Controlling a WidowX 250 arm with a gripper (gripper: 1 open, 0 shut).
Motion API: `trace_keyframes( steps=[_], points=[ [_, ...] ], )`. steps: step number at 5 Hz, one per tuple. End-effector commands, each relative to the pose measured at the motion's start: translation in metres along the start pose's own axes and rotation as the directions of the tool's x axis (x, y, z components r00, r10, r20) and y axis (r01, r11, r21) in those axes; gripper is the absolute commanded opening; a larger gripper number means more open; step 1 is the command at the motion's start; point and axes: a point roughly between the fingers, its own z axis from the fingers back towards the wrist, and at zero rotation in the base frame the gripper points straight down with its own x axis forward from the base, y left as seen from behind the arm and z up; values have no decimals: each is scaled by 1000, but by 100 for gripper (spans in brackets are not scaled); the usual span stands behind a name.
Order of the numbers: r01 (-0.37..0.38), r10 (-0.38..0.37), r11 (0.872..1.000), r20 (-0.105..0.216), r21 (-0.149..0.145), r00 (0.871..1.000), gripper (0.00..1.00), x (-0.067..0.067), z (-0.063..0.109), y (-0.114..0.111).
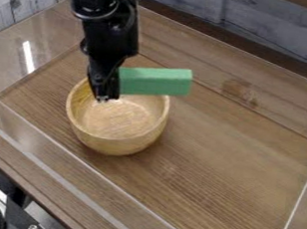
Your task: Put green object into wooden bowl
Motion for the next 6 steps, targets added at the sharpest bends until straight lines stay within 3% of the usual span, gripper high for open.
trace_keyframes(
  steps=[1,2,4,6],
  points=[
    [-19,17,998,26,61,1000,0,3,6,1],
    [-36,34,997,30,70,999,0,-1,-1,-5],
    [-133,131,987,29,91,991,0,-2,0,7],
    [-225,222,969,39,106,974,0,-12,16,9]
  ],
)
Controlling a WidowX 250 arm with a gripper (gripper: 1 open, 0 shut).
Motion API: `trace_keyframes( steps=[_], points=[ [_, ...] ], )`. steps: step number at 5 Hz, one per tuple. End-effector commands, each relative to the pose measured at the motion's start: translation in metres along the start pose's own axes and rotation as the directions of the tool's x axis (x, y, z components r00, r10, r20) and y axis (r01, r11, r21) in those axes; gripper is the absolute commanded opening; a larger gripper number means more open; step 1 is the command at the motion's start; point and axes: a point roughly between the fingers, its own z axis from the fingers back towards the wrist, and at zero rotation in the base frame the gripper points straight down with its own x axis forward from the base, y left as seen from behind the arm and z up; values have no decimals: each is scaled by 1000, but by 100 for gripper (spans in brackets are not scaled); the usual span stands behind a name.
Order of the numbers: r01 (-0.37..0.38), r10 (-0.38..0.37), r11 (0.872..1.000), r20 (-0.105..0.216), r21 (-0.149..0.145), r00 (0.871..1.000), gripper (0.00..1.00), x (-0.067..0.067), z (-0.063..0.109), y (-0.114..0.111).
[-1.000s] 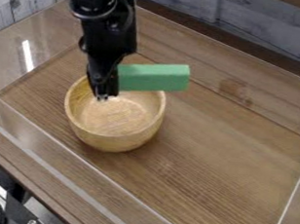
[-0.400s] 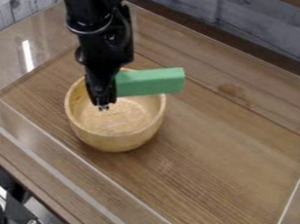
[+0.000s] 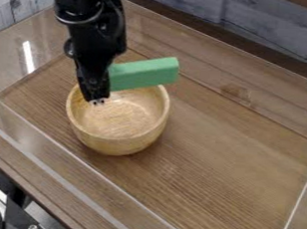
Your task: Put green object into wooden bowl
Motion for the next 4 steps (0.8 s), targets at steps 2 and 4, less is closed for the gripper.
trace_keyframes(
  steps=[2,4],
  points=[
    [-41,39,998,56,40,998,0,29,16,-3],
    [-116,115,993,39,35,993,100,33,30,-4]
  ],
)
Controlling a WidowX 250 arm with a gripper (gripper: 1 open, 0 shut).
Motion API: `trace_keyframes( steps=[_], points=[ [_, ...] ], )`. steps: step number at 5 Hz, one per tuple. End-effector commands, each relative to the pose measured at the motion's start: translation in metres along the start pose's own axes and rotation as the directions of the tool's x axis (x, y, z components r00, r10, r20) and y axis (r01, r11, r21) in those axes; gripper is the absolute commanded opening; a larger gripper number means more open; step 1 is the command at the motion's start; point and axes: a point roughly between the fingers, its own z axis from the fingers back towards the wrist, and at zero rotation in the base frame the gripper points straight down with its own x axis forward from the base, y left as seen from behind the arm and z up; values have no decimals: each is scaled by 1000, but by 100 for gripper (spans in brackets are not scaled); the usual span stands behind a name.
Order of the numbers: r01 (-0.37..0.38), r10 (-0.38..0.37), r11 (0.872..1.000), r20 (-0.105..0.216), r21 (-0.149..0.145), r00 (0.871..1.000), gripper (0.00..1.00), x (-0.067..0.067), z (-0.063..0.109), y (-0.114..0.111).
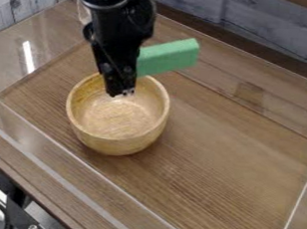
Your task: Put green object into wooden bowl
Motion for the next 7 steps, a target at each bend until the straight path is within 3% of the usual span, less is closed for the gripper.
trace_keyframes(
  steps=[1,2,3,4,5,6,7],
  points=[
    [11,-12,1000,36,17,999,100,12,21,6],
    [9,-9,1000,32,9,999,100,17,27,5],
    [-77,77,997,21,9,997,100,24,30,-9],
    [-173,173,985,7,4,985,100,32,30,-21],
    [-261,261,965,-1,-10,965,100,49,35,-14],
    [-310,310,950,6,-30,951,100,55,34,-7],
    [-330,331,943,13,-44,944,100,48,21,-3]
  ],
)
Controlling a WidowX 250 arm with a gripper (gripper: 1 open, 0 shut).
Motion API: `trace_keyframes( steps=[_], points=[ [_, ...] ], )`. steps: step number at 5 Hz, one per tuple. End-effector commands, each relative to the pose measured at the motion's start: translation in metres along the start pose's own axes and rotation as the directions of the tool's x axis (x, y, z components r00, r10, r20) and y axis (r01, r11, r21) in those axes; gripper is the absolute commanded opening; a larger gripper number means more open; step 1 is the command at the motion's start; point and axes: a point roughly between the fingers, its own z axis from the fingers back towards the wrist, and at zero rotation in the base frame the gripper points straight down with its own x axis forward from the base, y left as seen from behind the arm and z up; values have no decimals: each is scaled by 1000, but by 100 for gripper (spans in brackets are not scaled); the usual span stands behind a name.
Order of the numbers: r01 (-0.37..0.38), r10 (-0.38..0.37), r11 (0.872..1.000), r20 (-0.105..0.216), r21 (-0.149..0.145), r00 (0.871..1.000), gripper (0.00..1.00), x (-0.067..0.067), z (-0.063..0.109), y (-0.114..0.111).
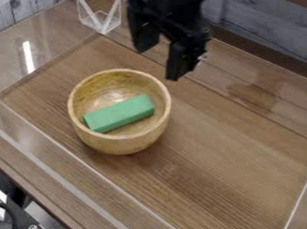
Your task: Put green object into wooden bowl
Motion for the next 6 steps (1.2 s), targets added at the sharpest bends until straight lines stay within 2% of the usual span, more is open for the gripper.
trace_keyframes(
  steps=[1,2,3,4,6],
  points=[
    [2,-1,1000,32,-14,999,100,0,-8,5],
    [93,-91,995,37,-43,995,100,-2,-22,-1],
    [158,-156,986,42,-60,987,100,-1,-32,0],
    [71,-70,996,21,-46,997,100,1,-47,2],
    [-32,32,999,0,-16,999,100,3,-76,2]
  ],
)
